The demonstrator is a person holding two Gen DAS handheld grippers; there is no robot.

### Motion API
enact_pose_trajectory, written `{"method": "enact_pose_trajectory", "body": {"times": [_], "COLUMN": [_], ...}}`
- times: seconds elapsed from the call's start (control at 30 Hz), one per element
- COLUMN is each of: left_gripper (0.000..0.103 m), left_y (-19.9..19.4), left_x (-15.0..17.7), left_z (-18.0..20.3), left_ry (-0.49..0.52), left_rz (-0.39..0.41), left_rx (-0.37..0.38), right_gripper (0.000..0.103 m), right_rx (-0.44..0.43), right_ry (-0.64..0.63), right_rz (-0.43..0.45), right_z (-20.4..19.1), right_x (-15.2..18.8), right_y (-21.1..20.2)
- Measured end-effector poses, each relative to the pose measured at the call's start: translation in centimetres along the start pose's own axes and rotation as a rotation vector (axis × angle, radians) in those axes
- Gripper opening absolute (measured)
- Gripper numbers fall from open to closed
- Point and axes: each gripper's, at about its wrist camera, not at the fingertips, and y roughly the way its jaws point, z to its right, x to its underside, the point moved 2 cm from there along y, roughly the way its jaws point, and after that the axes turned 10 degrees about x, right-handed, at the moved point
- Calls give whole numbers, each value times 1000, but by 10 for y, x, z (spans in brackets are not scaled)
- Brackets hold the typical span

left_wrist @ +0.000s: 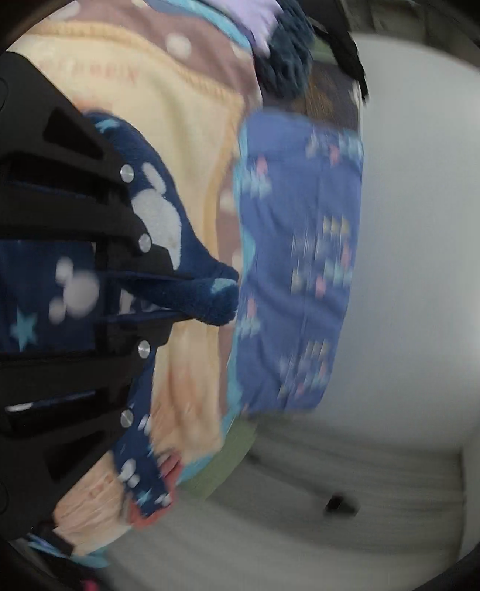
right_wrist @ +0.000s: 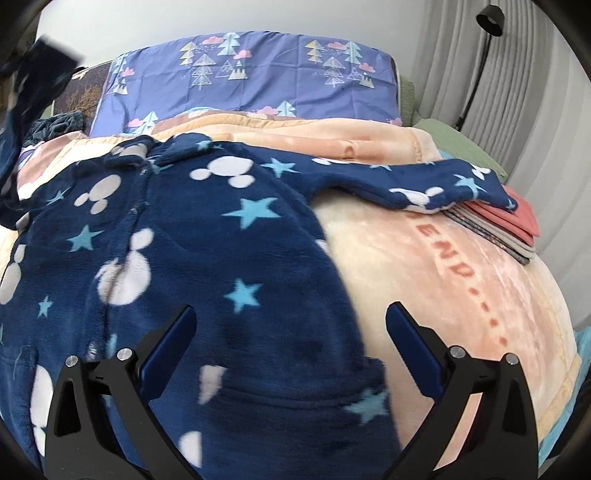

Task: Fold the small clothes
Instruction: 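Fold the held sleeve across the pajama body with the left gripper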

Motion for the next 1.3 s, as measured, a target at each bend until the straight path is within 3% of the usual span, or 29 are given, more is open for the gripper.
{"method": "enact_pose_trajectory", "body": {"times": [0.1, 0.13, 0.2, 0.27, 0.4, 0.53, 0.67, 0.77, 0.93, 0.97, 1.03, 1.1, 1.17, 1.23, 1.3], "left_gripper": [26, 34, 52, 58, 71, 79, 81, 81, 81, 81, 81, 81, 80, 80, 80], "left_y": [39, 55, 69, 75, 50, 3, -20, -19, -7, -3, 2, 10, 13, 11, 7], "left_x": [31, 50, 79, 103, 133, 156, 178, 192, 191, 188, 184, 182, 186, 189, 193], "left_z": [44, 54, 58, 56, 39, 1, -51, -78, -110, -114, -122, -126, -130, -131, -129], "left_ry": [62, 77, 96, 124, 182, 199, 85, 76, 22, 10, -4, -9, -17, -10, 2], "left_rz": [-93, -145, -218, -266, -281, -232, -276, -322, -324, -314, -296, -288, -291, -293, -292], "left_rx": [110, 136, 145, 123, 5, -185, -279, -372, -407, -410, -431, -465, -485, -500, -503], "right_gripper": [102, 102, 102, 102, 102, 102, 102, 102, 100, 97, 79, 8, 8, 8, 8], "right_rx": [1, -11, -48, -91, -186, -404, -520, -631, -663, -653, -604, -631, -624, -640, -601], "right_ry": [32, 48, 78, 111, 200, 303, 257, 211, 202, 194, 141, 47, 47, 89, 139], "right_rz": [-13, -19, -23, -28, -31, -107, -118, -217, -321, -319, -276, -248, -185, -65, 38], "right_z": [15, 21, 29, 37, 45, 31, -15, -63, -124, -130, -144, -156, -148, -122, -89], "right_x": [1, 1, 0, -3, -15, -43, -83, -106, -124, -124, -129, -134, -138, -152, -164], "right_y": [3, 4, 5, 6, 11, 31, 55, 84, 125, 127, 126, 116, 100, 72, 53]}}
